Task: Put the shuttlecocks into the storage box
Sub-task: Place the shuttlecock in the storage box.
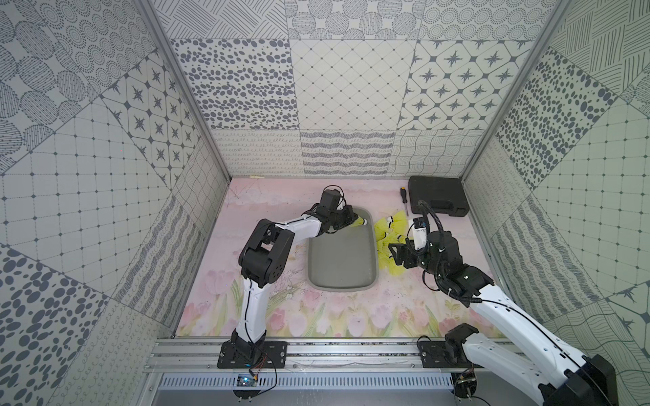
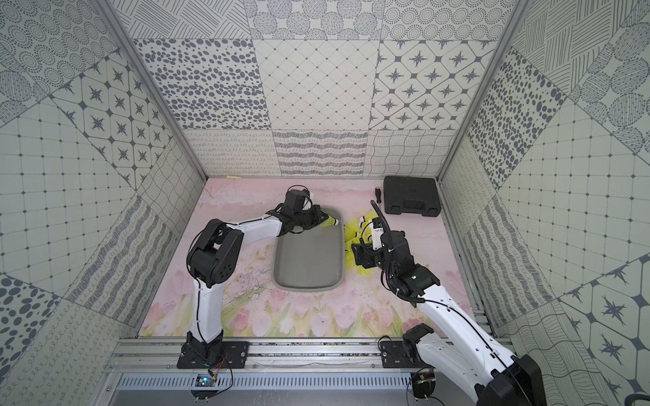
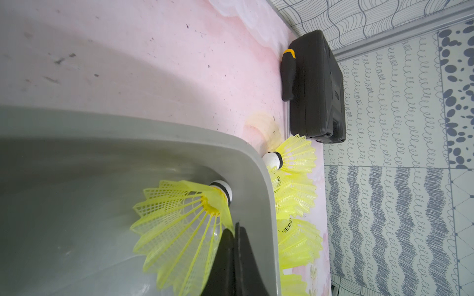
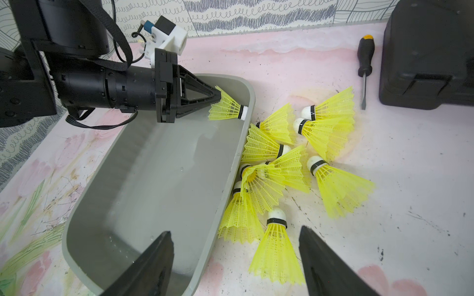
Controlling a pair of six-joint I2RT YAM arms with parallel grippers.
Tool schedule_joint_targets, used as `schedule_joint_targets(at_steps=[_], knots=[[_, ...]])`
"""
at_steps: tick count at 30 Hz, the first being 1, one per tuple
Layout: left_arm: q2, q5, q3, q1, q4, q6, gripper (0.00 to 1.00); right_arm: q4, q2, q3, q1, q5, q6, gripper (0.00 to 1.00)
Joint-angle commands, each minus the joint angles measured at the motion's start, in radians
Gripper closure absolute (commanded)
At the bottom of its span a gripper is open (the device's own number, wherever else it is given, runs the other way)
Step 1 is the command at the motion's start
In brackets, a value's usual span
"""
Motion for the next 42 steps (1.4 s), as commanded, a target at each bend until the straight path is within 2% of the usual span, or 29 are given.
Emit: schedule_joint_targets(at_steps=[1,12,19,24,42], knots=[[0.014,0.032,0.028,0.003,-0.030,0.040,1.00,0.029,0.011,-0.004,-0.003,-0.015,0.001,0.19],[0.024,0.019,0.043,0.012,-0.067,0.056,1.00,0.041,0.035,-0.003,-0.003,-0.026,0.001,0.19],[0.037,0.012,0.065,0.019,-0.124,0.082,0.83,0.050,0.042,0.000,-0.004,-0.026,0.002,0.19],[0.042,0.018,0.069,0.023,-0.129,0.089,0.77,0.051,0.047,-0.001,-0.003,-0.026,0.002,0.19],[0.073,0.087,0.131,0.035,-0.156,0.147,0.72,0.051,0.051,-0.009,-0.003,-0.022,0.005,0.19]])
